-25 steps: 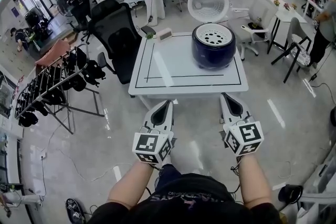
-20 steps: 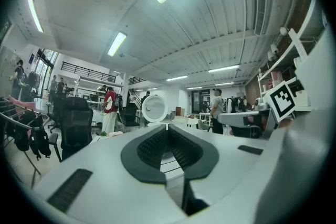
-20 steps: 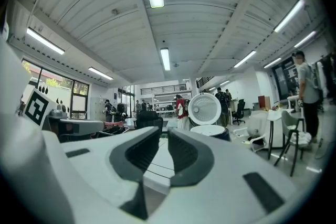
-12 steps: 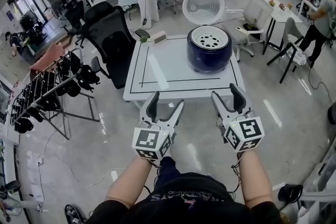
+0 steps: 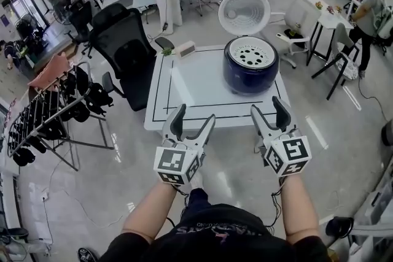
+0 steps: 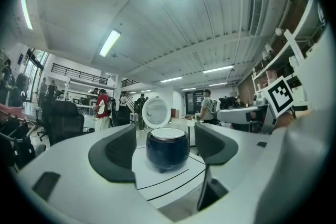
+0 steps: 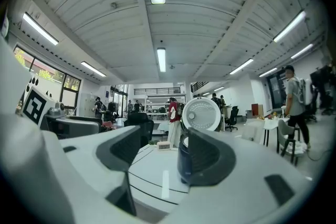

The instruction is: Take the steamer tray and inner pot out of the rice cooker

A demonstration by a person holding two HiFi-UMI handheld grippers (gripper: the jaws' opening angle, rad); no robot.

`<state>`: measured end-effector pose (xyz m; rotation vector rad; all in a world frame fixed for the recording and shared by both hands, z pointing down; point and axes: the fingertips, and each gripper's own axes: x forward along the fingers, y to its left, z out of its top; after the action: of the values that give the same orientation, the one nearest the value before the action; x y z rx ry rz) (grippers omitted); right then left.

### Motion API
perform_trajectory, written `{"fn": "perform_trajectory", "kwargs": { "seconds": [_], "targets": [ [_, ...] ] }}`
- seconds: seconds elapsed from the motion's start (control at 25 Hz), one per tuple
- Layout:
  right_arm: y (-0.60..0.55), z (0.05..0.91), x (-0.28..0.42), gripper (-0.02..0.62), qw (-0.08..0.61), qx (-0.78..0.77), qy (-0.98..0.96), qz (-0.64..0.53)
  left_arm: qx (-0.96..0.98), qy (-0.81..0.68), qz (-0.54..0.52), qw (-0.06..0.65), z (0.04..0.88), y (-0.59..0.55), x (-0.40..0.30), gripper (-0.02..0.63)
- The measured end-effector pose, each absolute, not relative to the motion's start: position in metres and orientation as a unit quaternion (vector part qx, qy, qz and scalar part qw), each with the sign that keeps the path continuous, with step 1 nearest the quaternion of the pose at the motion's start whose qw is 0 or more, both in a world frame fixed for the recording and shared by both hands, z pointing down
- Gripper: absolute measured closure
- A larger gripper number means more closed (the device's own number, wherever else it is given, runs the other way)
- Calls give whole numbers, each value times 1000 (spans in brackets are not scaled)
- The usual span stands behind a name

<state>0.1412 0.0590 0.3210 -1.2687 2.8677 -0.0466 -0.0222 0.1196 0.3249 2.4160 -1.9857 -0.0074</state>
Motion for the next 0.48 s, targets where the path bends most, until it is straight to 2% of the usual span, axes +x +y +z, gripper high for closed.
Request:
{"fn": "perform_trajectory", "kwargs": {
  "seconds": [0.48],
  "targets": [
    [-42, 327, 76, 329, -24, -453, 891, -32, 804, -594, -2, 38, 335, 8, -91, 267]
  ]
}}
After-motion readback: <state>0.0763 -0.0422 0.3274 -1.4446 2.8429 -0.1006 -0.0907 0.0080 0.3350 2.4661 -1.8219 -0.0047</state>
